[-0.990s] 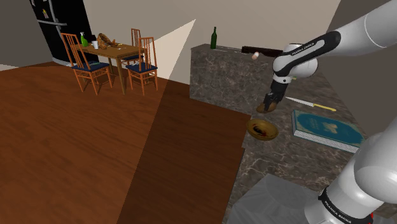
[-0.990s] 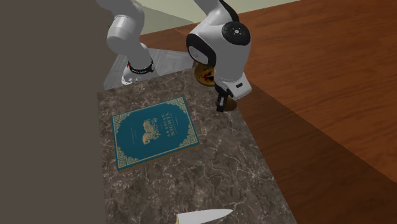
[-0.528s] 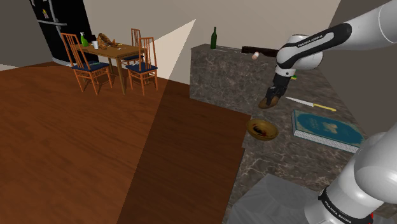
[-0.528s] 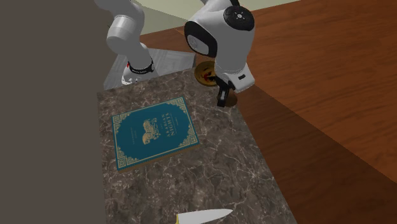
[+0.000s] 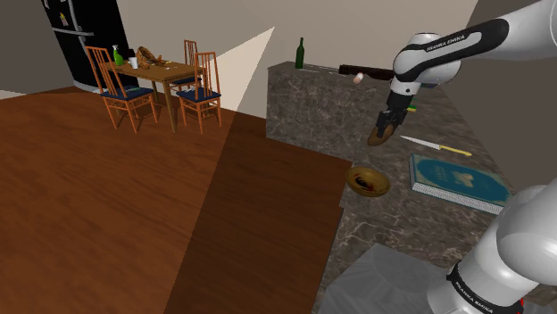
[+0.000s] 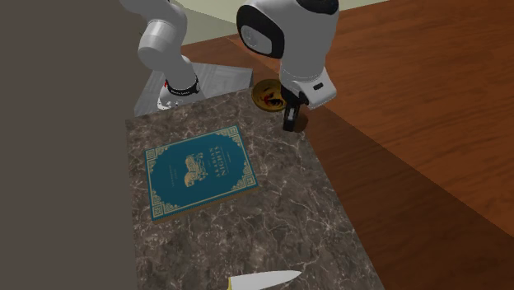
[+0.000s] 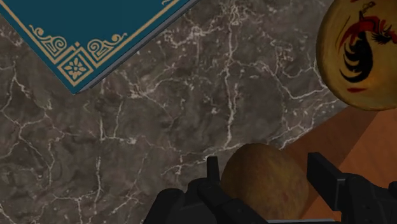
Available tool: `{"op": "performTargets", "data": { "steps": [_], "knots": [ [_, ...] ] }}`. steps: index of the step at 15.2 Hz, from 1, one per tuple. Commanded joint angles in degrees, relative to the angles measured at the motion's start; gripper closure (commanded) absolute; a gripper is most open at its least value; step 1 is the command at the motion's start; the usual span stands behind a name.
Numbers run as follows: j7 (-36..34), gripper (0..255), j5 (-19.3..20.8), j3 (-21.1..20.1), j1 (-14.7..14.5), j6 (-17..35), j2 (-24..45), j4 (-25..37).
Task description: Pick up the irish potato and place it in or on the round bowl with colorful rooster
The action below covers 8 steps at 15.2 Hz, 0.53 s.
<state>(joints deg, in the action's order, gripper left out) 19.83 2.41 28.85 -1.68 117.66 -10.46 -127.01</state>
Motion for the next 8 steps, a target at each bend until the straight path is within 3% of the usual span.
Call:
{"op": "performTargets", "data": {
  "steps": [1, 8],
  "knots": [
    [-0.25, 255, 0.14, -0.15, -0.03, -0.79, -0.35, 0.45],
    [-10.93, 255, 4.15, -7.13, -0.66, -1.09, -13.79, -12.12]
  ]
}}
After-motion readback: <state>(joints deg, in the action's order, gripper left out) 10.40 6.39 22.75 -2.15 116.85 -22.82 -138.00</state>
